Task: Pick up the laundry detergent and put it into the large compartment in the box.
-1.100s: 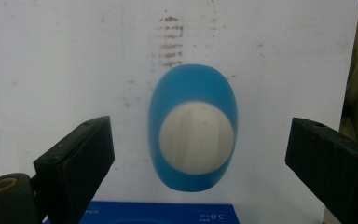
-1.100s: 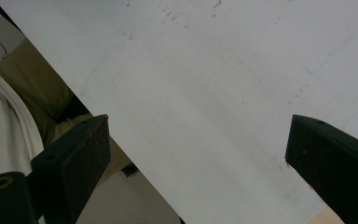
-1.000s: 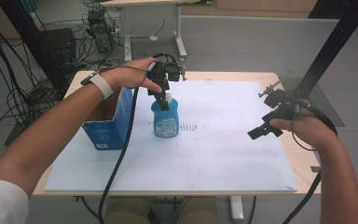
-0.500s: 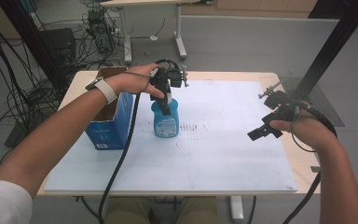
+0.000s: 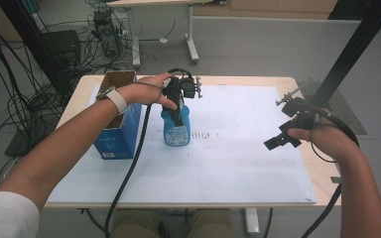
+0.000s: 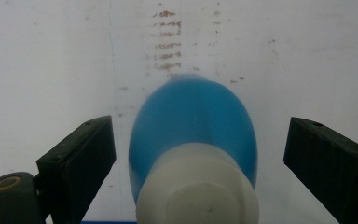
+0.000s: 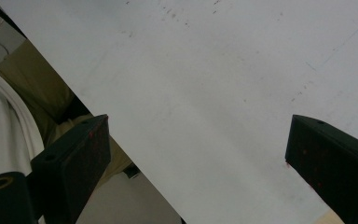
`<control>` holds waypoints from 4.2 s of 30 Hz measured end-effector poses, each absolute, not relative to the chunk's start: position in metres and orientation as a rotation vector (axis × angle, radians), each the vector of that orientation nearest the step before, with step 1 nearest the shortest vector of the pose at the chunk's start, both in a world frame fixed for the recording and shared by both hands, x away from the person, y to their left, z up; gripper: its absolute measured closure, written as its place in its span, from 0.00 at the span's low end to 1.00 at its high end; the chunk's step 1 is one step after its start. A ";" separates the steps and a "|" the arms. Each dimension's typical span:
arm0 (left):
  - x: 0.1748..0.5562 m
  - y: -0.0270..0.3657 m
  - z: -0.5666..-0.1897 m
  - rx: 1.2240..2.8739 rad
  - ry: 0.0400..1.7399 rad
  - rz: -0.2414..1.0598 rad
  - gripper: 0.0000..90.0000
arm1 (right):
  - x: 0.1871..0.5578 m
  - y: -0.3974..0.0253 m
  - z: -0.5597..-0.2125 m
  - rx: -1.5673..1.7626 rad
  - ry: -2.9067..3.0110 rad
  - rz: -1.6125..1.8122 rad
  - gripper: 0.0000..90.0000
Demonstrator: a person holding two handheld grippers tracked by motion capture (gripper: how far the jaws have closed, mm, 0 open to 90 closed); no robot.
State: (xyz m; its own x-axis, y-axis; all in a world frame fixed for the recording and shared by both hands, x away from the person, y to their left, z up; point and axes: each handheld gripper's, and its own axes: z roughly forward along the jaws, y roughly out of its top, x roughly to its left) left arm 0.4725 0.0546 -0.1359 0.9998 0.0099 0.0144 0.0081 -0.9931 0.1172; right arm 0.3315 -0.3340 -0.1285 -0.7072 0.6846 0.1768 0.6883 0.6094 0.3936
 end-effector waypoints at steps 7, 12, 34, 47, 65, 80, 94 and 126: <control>0.473 0.053 -0.142 3.033 0.006 0.026 0.11 | 0.332 -0.335 -0.130 -1.198 -2.808 -0.693 0.08; 0.473 0.053 -0.145 3.035 0.002 0.025 0.12 | 0.332 -0.335 -0.130 -1.199 -2.808 -0.694 0.08; 0.472 0.052 -0.154 3.041 0.001 0.049 0.17 | 0.333 -0.335 -0.131 -1.202 -2.804 -0.692 0.08; 0.468 0.050 -0.155 3.053 -0.004 0.082 0.25 | 0.333 -0.334 -0.130 -1.196 -2.807 -0.699 0.07; 0.464 0.050 -0.155 3.054 0.011 0.119 0.32 | 0.332 -0.334 -0.131 -1.198 -2.804 -0.700 0.08; 0.471 0.053 -0.155 3.042 0.014 0.056 0.43 | 0.331 -0.336 -0.131 -1.205 -2.804 -0.702 0.08; 0.472 0.054 -0.155 3.036 0.024 0.051 0.43 | 0.333 -0.334 -0.130 -1.200 -2.804 -0.697 0.08; 0.472 0.055 -0.155 3.036 0.019 0.050 0.43 | 0.335 -0.332 -0.130 -1.192 -2.807 -0.696 0.08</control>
